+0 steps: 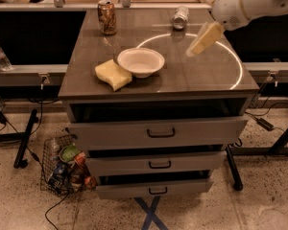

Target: Move paper bowl near sponge

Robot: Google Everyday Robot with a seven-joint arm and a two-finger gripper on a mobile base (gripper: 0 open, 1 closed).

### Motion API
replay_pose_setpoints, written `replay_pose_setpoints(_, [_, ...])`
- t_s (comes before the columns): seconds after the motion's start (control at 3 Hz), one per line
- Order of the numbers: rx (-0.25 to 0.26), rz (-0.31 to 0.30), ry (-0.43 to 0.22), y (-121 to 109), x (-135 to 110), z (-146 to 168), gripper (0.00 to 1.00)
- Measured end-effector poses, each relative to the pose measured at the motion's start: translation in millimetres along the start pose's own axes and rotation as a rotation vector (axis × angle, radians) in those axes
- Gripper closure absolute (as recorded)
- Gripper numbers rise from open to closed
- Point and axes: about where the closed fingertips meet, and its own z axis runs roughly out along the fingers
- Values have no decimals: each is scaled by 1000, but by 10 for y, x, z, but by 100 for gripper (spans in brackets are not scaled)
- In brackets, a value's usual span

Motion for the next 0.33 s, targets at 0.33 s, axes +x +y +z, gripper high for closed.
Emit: replay_pose_setpoints(0.33, [128, 100, -30, -275, -145, -544, 0])
